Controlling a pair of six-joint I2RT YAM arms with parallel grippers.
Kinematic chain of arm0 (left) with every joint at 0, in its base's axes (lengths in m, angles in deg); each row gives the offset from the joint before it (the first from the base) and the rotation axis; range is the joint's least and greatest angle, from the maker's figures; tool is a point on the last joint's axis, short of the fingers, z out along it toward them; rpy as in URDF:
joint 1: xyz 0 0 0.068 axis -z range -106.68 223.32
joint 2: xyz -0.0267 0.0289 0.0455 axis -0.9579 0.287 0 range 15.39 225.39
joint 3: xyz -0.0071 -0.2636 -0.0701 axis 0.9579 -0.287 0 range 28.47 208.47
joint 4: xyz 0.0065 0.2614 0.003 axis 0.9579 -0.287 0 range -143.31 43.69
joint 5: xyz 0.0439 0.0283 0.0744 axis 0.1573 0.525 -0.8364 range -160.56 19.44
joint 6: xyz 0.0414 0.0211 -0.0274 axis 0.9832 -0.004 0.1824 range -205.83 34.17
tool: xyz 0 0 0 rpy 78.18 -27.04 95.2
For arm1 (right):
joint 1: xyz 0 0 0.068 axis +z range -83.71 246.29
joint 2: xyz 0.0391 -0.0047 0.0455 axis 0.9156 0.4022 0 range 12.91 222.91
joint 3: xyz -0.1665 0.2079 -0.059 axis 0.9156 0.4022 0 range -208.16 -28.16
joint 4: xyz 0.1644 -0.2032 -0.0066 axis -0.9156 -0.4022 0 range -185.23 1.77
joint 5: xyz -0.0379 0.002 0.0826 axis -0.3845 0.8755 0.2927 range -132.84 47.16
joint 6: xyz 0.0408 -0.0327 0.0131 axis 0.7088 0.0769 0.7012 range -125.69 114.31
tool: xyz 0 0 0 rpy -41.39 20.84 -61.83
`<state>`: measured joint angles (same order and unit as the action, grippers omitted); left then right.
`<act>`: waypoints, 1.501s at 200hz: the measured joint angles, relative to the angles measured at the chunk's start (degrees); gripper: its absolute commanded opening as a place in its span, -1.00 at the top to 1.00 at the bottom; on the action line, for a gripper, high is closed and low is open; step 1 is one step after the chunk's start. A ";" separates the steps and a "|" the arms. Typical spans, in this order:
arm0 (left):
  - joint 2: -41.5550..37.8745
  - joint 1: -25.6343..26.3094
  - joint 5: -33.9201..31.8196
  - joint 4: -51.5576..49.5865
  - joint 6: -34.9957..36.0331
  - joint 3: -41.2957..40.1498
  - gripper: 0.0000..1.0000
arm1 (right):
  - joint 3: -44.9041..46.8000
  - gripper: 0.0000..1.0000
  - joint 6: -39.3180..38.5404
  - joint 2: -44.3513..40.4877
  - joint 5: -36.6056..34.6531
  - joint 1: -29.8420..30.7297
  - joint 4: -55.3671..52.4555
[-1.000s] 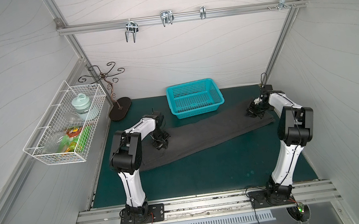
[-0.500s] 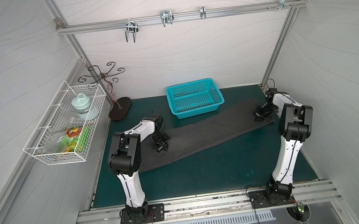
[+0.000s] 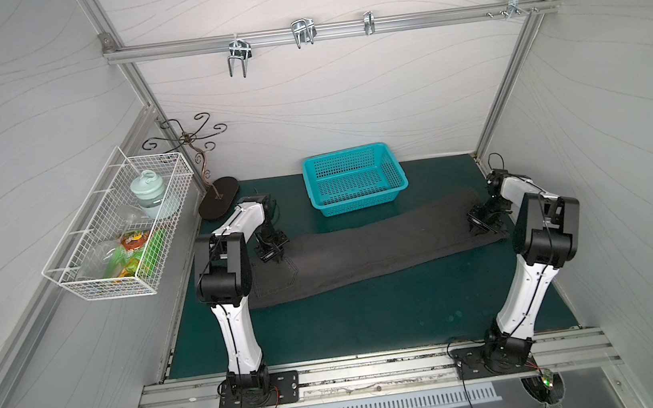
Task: Roll up the long pants
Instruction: Fold the long pant at the center of the board.
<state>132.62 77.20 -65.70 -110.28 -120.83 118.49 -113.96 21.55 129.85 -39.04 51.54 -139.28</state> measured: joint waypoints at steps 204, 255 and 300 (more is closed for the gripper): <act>-15.28 18.51 7.76 21.75 -25.35 -22.05 0.48 | 15.43 0.08 10.40 -13.84 6.34 7.50 7.74; -5.90 23.12 8.61 16.50 -17.38 -10.40 0.60 | 15.04 0.12 10.34 -11.50 6.82 7.50 8.66; -5.64 25.18 9.01 12.22 -13.25 -8.35 0.59 | 13.94 0.12 10.23 -9.84 7.28 7.50 8.79</act>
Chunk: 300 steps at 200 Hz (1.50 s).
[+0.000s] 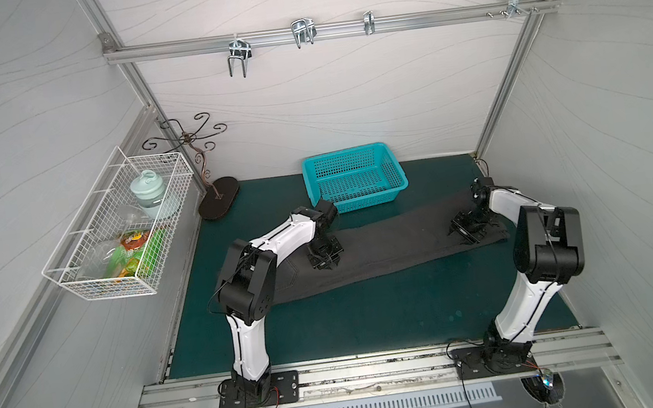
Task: Roll up the long pants
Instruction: Fold the long pant at the center of the board.
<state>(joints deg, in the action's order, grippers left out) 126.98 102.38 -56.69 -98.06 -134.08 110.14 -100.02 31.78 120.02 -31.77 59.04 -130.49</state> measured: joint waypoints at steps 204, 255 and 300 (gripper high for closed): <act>2.34 -6.47 -9.73 -11.50 4.63 9.99 0.86 | 8.96 -0.38 -4.92 -11.15 -6.60 -13.14 0.94; 3.06 -7.72 -10.54 -13.94 5.86 11.23 0.88 | 9.01 -0.44 -4.98 -8.48 -7.23 -16.85 3.37; 3.21 -8.26 -11.32 -16.24 6.67 13.35 0.89 | 7.06 -0.55 -4.96 -4.31 -6.67 -17.55 5.60</act>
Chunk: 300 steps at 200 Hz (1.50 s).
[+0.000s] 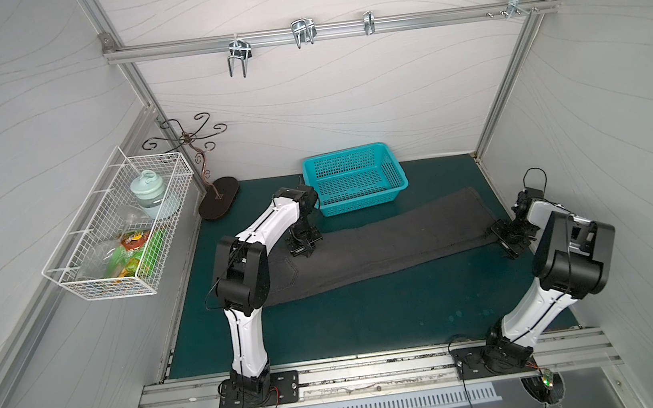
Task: Roll up the long pants
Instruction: Fold the long pant at the center of the board.
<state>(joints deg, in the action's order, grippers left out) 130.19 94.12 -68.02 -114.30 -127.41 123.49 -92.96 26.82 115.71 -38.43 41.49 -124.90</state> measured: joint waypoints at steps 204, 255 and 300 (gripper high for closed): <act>2.36 -0.94 2.38 0.07 2.01 3.65 1.00 | -9.25 0.43 3.06 9.92 7.74 -1.18 10.58; 2.36 -1.27 2.40 0.59 1.99 2.82 1.00 | -11.37 1.00 2.21 12.55 11.06 -1.20 12.00; 2.36 -1.31 2.91 1.60 1.95 -0.83 1.00 | -11.41 1.00 0.66 12.63 12.24 -1.20 12.52</act>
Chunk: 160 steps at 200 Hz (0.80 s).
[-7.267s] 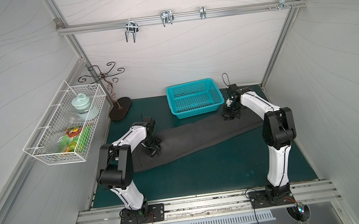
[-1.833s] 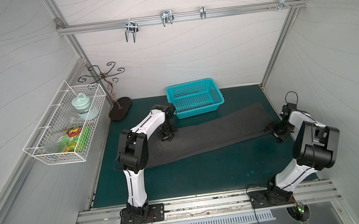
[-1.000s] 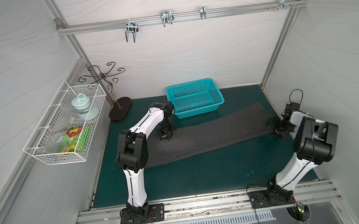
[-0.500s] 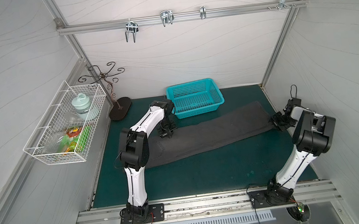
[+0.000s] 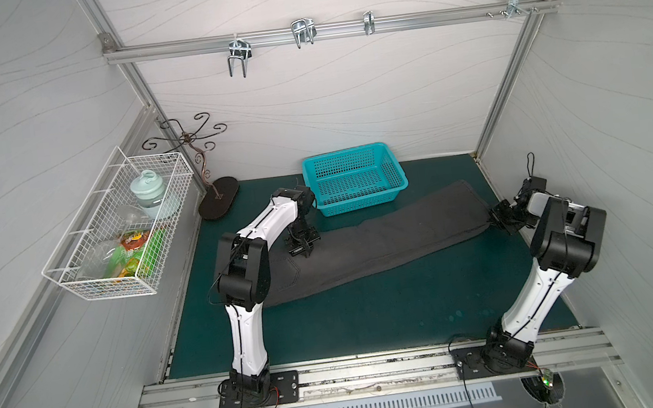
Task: Roll up the long pants
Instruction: Fold the long pant at the center of the board.
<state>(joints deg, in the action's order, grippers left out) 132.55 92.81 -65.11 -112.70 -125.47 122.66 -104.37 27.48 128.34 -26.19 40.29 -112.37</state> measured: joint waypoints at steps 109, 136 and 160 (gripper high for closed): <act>6.88 3.58 9.60 8.68 -3.37 4.96 1.00 | 0.15 1.00 -0.39 -14.12 4.44 0.22 -3.52; 9.40 7.28 11.91 10.95 -4.85 7.45 1.00 | -1.38 1.00 -0.39 -16.46 5.18 0.20 -5.51; 10.91 10.19 14.01 13.11 -6.29 8.79 1.00 | -2.75 1.00 -0.37 -18.69 5.40 0.07 -6.97</act>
<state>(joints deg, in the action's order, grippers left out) 143.46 102.99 -51.10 -99.59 -131.76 131.45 -107.12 27.11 109.66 -20.79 40.35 -119.35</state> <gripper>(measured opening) 0.058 0.105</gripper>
